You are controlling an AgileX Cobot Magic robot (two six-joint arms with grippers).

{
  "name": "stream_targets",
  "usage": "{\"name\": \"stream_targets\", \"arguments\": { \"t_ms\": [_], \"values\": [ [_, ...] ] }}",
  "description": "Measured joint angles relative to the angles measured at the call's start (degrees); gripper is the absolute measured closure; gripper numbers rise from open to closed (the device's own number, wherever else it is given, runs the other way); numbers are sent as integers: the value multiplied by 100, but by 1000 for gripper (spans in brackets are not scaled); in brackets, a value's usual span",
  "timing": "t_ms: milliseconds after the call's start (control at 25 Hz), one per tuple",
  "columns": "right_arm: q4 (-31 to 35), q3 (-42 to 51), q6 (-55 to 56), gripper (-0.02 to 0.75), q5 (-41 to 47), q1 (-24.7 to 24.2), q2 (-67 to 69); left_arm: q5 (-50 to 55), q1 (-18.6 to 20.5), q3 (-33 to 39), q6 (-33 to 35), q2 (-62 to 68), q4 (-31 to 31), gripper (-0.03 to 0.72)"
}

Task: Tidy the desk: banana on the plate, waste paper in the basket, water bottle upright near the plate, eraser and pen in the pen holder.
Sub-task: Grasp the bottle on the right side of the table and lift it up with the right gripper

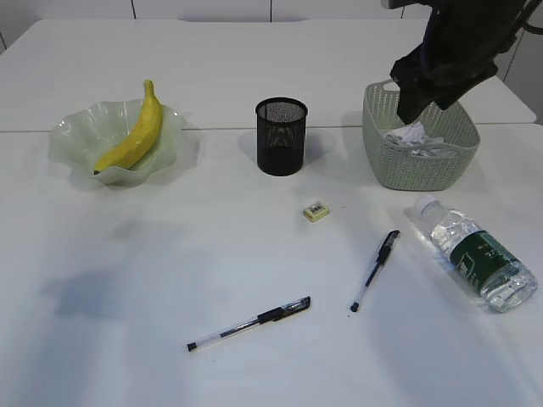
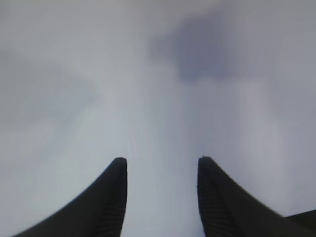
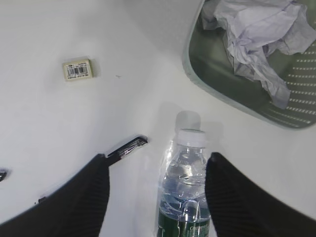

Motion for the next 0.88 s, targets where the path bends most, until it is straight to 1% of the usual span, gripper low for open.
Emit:
{"name": "stream_targets", "arguments": {
  "t_ms": [80,280,520,600,720,880],
  "values": [
    [60,109,0,279,0,0,-110,-207,0,4,21,0,-183,360],
    [77,626,-3,279,0,0,-376,-686,0,4,61,0,-883,360],
    [67,1293,-47,279,0,0,-658,-863,0,4,193,0,-1623,360],
    [67,1501,-50,279,0,0,-743,-875,0,4,447,0,-1889,360],
    [67,1718,-50,279,0,0,-870,-875,0,4,1038,0,-2282,360],
    [67,1974,-50,279,0,0,-1032,-903,0,4,1791,0,-2533,360]
  ]
}}
